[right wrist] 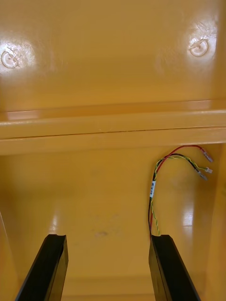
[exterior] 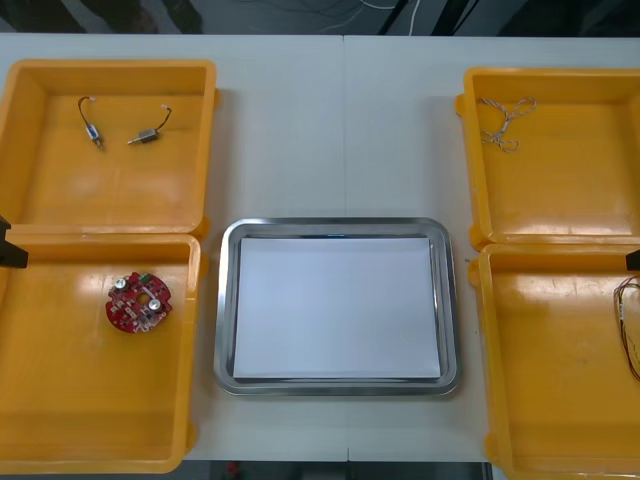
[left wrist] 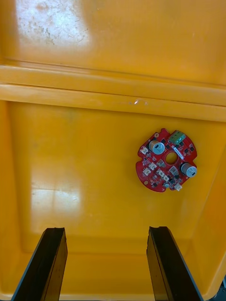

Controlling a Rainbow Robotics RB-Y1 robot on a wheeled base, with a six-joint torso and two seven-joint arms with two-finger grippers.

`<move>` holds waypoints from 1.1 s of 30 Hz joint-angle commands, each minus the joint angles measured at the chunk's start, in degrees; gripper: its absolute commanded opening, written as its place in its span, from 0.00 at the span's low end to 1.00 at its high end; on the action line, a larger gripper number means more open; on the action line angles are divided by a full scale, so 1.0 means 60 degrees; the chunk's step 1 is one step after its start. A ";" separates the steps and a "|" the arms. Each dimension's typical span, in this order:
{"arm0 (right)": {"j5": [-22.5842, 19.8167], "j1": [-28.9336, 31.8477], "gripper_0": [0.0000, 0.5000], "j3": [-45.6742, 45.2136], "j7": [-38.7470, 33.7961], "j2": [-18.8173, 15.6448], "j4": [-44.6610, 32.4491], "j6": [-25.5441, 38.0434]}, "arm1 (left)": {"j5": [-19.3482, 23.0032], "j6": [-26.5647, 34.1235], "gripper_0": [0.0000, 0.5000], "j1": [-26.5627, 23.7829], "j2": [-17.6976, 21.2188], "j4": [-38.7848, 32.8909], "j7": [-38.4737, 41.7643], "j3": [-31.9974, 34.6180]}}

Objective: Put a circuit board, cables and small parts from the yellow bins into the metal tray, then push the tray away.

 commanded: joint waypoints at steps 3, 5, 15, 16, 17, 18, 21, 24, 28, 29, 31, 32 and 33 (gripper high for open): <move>-0.0068 0.0131 1.00 -0.0013 -0.0180 -0.0343 -0.0068 0.0025 | 0.0070 -0.0081 1.00 0.0127 0.0423 -0.0220 -0.0562 0.0231; -0.0068 0.0131 1.00 -0.0013 -0.0180 -0.0343 -0.0068 0.0025 | 0.0070 -0.0081 1.00 0.0127 0.0423 -0.0220 -0.0562 0.0231; -0.0068 0.0131 1.00 -0.0013 -0.0180 -0.0343 -0.0068 0.0025 | 0.0070 -0.0081 1.00 0.0127 0.0423 -0.0220 -0.0562 0.0231; -0.0068 0.0131 1.00 -0.0013 -0.0180 -0.0343 -0.0068 0.0025 | 0.0070 -0.0081 1.00 0.0127 0.0423 -0.0220 -0.0562 0.0231; -0.0068 0.0131 1.00 -0.0013 -0.0180 -0.0343 -0.0068 0.0025 | 0.0070 -0.0081 1.00 0.0127 0.0423 -0.0220 -0.0562 0.0231; -0.0068 0.0131 1.00 -0.0013 -0.0180 -0.0343 -0.0068 0.0025 | 0.0070 -0.0081 1.00 0.0127 0.0423 -0.0220 -0.0562 0.0231; -0.0068 0.0131 1.00 -0.0013 -0.0180 -0.0343 -0.0068 0.0025 | 0.0070 -0.0081 1.00 0.0127 0.0423 -0.0220 -0.0562 0.0231; -0.0068 0.0131 1.00 -0.0013 -0.0180 -0.0343 -0.0068 0.0025 | 0.0070 -0.0081 1.00 0.0127 0.0423 -0.0220 -0.0562 0.0231; -0.0068 0.0131 1.00 -0.0013 -0.0180 -0.0343 -0.0068 0.0025 | 0.0070 -0.0081 1.00 0.0127 0.0423 -0.0220 -0.0562 0.0231; -0.0068 0.0131 1.00 -0.0013 -0.0180 -0.0343 -0.0068 0.0025 | 0.0070 -0.0081 1.00 0.0127 0.0423 -0.0220 -0.0562 0.0231; -0.0068 0.0131 1.00 -0.0013 -0.0180 -0.0343 -0.0068 0.0025 | 0.0070 -0.0081 1.00 0.0127 0.0423 -0.0220 -0.0562 0.0231; -0.0068 0.0131 1.00 -0.0013 -0.0180 -0.0343 -0.0068 0.0025 | 0.0070 -0.0081 1.00 0.0127 0.0423 -0.0220 -0.0562 0.0231; -0.0068 0.0131 1.00 -0.0013 -0.0180 -0.0343 -0.0068 0.0025 | 0.0070 -0.0081 1.00 0.0127 0.0423 -0.0220 -0.0562 0.0231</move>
